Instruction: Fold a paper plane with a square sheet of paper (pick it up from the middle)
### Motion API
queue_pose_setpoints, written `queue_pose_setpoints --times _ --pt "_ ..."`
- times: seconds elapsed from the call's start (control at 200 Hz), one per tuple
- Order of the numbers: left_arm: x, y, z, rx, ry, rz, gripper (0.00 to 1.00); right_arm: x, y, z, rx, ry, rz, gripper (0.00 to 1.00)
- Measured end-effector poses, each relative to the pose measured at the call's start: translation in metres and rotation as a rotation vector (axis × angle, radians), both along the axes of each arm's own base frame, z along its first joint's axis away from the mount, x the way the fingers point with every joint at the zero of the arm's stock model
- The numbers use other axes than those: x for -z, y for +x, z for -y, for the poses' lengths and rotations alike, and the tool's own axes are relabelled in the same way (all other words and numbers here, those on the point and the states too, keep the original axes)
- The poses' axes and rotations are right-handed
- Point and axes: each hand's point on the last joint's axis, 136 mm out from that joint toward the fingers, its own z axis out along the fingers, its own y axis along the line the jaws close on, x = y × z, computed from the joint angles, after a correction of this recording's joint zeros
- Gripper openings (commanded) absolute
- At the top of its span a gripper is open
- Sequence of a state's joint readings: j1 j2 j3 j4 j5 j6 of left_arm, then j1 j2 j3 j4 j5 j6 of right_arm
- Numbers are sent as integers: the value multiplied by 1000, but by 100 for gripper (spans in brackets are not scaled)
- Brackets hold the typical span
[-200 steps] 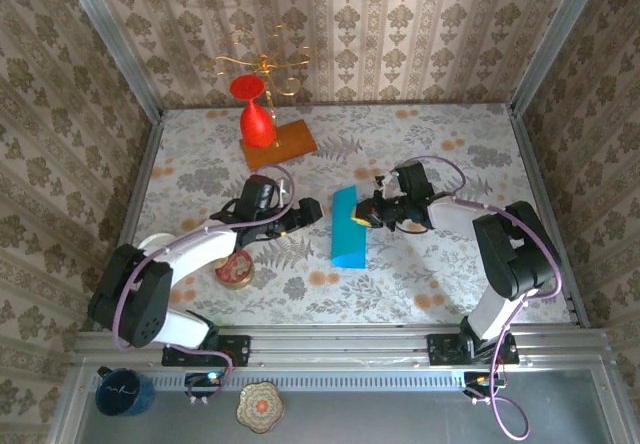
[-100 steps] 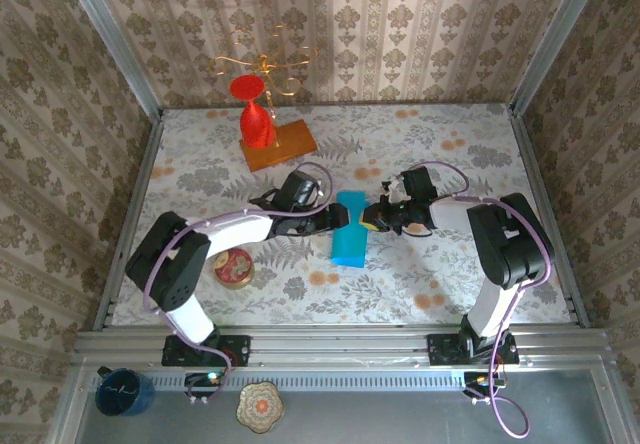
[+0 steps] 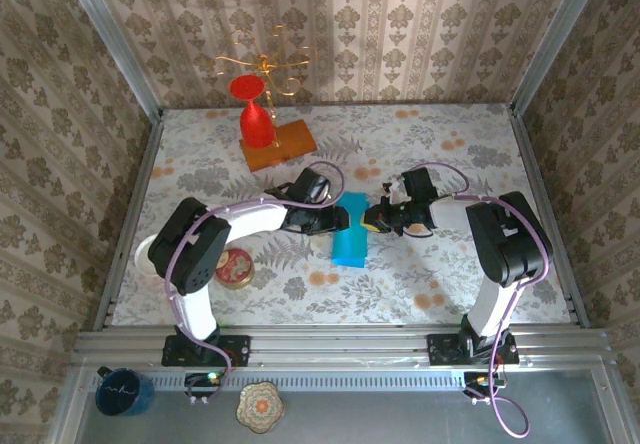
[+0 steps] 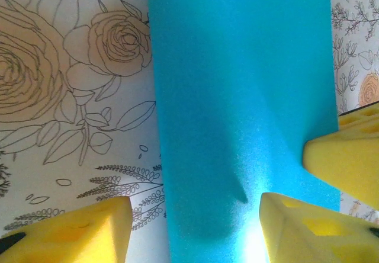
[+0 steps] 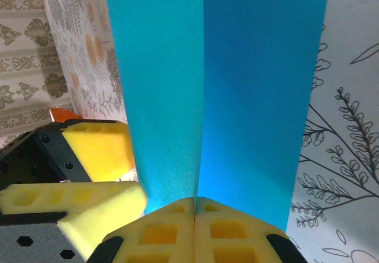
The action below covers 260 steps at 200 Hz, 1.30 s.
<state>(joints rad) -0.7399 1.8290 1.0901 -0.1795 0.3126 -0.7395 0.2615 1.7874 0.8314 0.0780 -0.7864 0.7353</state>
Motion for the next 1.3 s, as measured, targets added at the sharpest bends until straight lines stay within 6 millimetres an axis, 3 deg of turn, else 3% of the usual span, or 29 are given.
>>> queue_pose_setpoints --times 0.195,0.35,0.43,0.685,0.97,1.3 --pt "6 1 4 9 5 -26 50 1 -1 0 0 -2 -7 6" --pt "14 -2 3 13 26 -52 46 5 -5 6 9 -26 -30 30" --pt "17 -2 3 17 28 -60 45 3 -6 14 25 -59 -29 36" --pt "19 -3 2 45 48 -51 43 -36 9 50 143 -134 90 36" --pt "22 -3 3 65 77 -58 45 -18 -4 59 166 -188 44 34" --pt "26 -3 3 72 147 -73 45 -17 -3 60 168 -192 44 33"
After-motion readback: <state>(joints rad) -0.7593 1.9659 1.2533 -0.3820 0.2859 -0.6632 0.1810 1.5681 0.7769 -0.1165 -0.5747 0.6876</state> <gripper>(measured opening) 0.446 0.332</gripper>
